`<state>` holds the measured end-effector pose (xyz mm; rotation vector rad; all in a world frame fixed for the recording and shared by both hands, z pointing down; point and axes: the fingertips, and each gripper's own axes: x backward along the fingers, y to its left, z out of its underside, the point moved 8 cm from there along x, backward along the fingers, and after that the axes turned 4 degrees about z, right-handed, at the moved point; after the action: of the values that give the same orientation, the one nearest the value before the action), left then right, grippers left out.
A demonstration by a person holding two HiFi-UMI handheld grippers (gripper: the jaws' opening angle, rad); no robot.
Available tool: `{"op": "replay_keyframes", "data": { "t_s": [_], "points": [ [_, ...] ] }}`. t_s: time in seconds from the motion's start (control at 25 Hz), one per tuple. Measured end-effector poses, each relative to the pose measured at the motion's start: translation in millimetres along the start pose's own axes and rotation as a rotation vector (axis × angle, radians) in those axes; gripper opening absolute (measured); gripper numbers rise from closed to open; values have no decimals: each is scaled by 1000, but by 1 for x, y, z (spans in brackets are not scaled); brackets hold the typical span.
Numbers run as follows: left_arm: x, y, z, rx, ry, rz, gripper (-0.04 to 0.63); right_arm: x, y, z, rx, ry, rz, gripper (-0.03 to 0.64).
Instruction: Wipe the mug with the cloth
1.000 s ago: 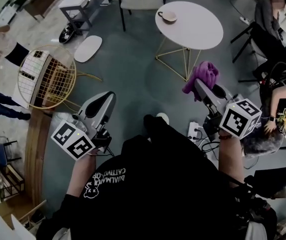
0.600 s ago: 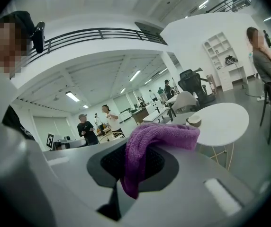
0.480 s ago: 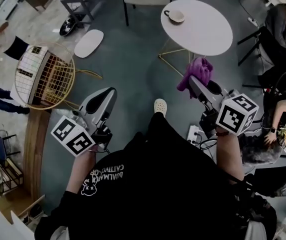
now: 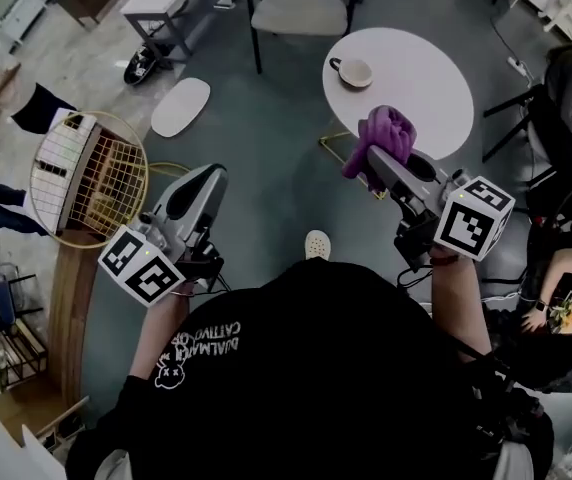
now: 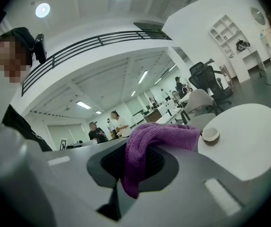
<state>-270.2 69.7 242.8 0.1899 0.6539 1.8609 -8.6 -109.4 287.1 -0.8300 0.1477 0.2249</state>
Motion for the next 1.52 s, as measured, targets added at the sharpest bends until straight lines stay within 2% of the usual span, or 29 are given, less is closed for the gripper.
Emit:
{"op": "replay_keyframes", "data": {
  "t_s": [0.12, 0.2, 0.28, 0.4, 0.48, 0.56, 0.64, 0.76, 0.92, 1.16, 1.32, 1.4, 1.52],
  "points": [
    [-22, 20, -11, -40, 14, -4, -2, -21, -22, -17, 26, 16, 3, 46],
    [-1, 11, -11, -48, 12, -7, -2, -15, -4, -6, 27, 19, 6, 46],
    [56, -22, -2, -62, -3, 67, -2, 21, 61, 34, 62, -25, 61, 46],
    [169, -102, 19, -124, -41, 302, -2, 119, 218, 120, 177, -166, 235, 44],
    [243, -156, 30, -138, -54, 362, -2, 163, 302, 168, 211, -198, 277, 46],
    [275, -181, 36, -140, -47, 370, -2, 176, 336, 189, 219, -196, 273, 46],
    [265, -182, 40, -142, -23, 366, -2, 173, 329, 190, 217, -184, 258, 46],
    [220, -168, 40, -139, 21, 348, -2, 161, 289, 173, 199, -156, 241, 46],
    [178, -144, 34, -102, 70, 351, -2, 143, 256, 158, 152, -127, 256, 46],
    [114, -112, 30, -30, 113, 429, -2, 136, 225, 146, 101, -110, 346, 46],
    [73, -95, 21, -35, 161, 495, -2, 125, 207, 138, 53, -112, 394, 45],
    [55, -92, 22, -50, 207, 533, -2, 123, 198, 138, 19, -117, 407, 46],
    [9, -72, 24, -49, 317, 562, -2, 114, 168, 129, -54, -126, 437, 45]
  ]
}}
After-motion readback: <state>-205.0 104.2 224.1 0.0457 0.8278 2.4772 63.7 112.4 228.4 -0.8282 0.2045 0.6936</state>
